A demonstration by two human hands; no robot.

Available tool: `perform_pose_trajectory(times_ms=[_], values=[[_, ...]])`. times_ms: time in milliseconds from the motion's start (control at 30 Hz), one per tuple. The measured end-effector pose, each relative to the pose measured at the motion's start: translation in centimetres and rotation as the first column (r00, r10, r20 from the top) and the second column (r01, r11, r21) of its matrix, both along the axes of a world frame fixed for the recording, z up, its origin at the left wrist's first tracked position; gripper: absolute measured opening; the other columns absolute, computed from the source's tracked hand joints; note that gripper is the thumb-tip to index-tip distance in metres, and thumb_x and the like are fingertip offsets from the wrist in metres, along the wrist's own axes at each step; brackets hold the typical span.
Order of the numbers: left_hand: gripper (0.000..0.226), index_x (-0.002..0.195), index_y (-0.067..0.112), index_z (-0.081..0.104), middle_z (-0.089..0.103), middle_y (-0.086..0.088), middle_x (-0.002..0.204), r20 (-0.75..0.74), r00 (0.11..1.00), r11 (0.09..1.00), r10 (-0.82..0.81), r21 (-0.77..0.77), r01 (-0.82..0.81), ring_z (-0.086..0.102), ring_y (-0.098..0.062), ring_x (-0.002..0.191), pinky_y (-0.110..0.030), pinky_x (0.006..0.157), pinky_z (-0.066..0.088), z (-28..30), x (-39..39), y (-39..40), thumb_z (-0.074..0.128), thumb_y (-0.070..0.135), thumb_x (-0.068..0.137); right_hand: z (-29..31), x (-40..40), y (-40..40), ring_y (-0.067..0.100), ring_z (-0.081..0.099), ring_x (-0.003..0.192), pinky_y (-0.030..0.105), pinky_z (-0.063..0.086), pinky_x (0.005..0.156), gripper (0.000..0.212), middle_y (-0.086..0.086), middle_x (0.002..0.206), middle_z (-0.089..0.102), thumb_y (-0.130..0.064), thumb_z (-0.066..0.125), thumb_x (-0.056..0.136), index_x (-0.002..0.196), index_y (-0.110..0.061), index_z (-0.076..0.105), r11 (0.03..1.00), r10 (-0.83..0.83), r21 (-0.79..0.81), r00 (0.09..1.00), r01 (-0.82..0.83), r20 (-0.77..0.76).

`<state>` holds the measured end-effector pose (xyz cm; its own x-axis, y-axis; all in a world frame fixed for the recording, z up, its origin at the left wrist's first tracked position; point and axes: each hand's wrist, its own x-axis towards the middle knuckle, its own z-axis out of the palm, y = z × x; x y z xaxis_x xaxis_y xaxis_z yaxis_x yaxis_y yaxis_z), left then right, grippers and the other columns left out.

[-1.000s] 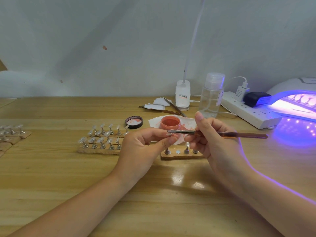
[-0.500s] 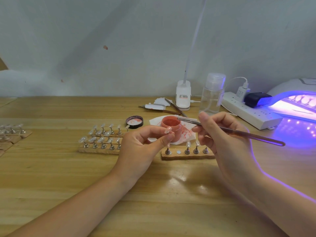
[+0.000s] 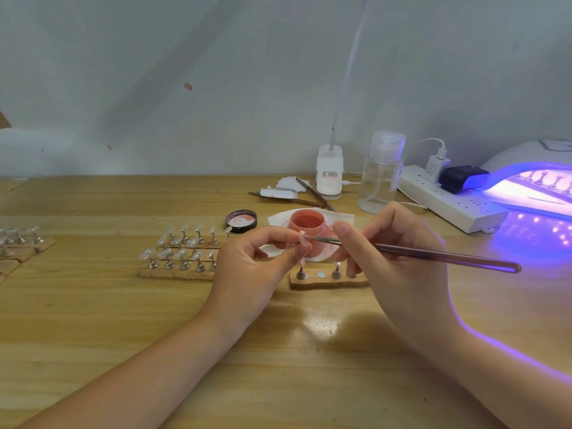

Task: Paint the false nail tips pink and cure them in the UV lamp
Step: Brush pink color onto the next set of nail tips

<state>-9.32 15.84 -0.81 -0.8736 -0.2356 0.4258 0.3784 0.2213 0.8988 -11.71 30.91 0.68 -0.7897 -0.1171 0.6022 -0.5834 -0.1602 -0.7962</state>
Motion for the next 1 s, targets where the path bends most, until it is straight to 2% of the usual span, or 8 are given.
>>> perform_pose_trajectory(times_ms=[100,167,367,500,633,867,1000], values=[[0.014,0.070,0.030,0.071,0.067,0.014,0.069,0.002,1.000,1.000,0.007,-0.014,-0.007,0.053,0.002,0.063,-0.019,0.061,0.037,0.00,0.00,-0.03,0.070,0.040,0.060,-0.26,0.15,0.20,0.014,0.055,0.039,0.020,0.044,0.042,0.038,0.003,0.050,0.063,-0.030,0.072,0.079,0.058,-0.015,0.045,1.000,-0.008,0.008,1.000,0.008,0.009],[0.013,0.070,0.030,0.071,0.067,0.015,0.069,0.002,1.000,1.000,0.009,-0.029,-0.009,0.052,0.002,0.063,-0.017,0.060,0.036,-0.01,0.01,-0.03,0.070,0.039,0.061,-0.25,0.21,0.26,0.012,0.054,0.038,0.018,0.042,0.042,0.036,0.001,0.047,0.061,-0.033,0.067,0.079,0.056,-0.018,0.044,1.000,-0.019,0.009,1.000,0.019,0.003],[0.014,0.071,0.026,0.071,0.069,0.010,0.072,0.012,1.000,0.999,0.018,-0.031,-0.018,0.052,0.003,0.062,-0.014,0.060,0.038,0.03,0.04,0.02,0.071,0.036,0.061,-0.13,-0.25,-0.16,0.013,0.053,0.039,0.017,0.042,0.044,0.036,0.015,0.053,0.061,-0.026,0.063,0.083,0.062,-0.005,0.044,0.997,-0.071,-0.007,0.997,0.071,-0.028],[0.013,0.071,0.028,0.071,0.070,0.010,0.074,0.016,0.999,0.999,0.028,-0.040,-0.027,0.054,0.002,0.066,-0.020,0.064,0.039,0.00,0.01,-0.01,0.070,0.036,0.062,-0.38,-0.10,-0.20,0.012,0.053,0.039,0.018,0.044,0.044,0.033,0.009,0.053,0.062,-0.025,0.063,0.083,0.060,-0.011,0.044,0.999,-0.035,0.006,0.999,0.035,-0.010],[0.010,0.071,0.028,0.070,0.068,0.013,0.068,0.004,1.000,0.999,0.023,-0.027,-0.023,0.053,0.005,0.062,-0.014,0.061,0.038,-0.01,0.04,0.04,0.069,0.034,0.064,-0.53,0.17,0.14,0.010,0.051,0.036,0.017,0.042,0.043,0.033,0.007,0.047,0.060,-0.023,0.059,0.083,0.057,-0.011,0.042,0.999,-0.035,-0.008,0.999,0.035,0.003],[0.008,0.071,0.029,0.071,0.069,0.012,0.067,0.008,0.999,0.999,0.036,-0.038,-0.036,0.052,0.004,0.062,-0.015,0.062,0.039,-0.11,-0.02,0.02,0.070,0.035,0.066,-0.16,0.00,-0.28,0.010,0.053,0.040,0.017,0.044,0.045,0.033,0.010,0.054,0.063,-0.027,0.058,0.082,0.062,-0.005,0.044,0.998,-0.056,-0.021,0.998,0.056,0.008],[0.012,0.073,0.027,0.072,0.070,0.011,0.073,0.008,0.999,0.998,0.044,-0.044,-0.044,0.056,0.001,0.069,-0.016,0.064,0.039,-0.14,-0.11,-0.03,0.070,0.035,0.064,-0.65,0.27,-0.07,0.011,0.052,0.038,0.018,0.043,0.043,0.037,0.008,0.050,0.061,-0.028,0.064,0.085,0.058,-0.014,0.042,1.000,-0.021,-0.015,0.999,0.022,0.035]])
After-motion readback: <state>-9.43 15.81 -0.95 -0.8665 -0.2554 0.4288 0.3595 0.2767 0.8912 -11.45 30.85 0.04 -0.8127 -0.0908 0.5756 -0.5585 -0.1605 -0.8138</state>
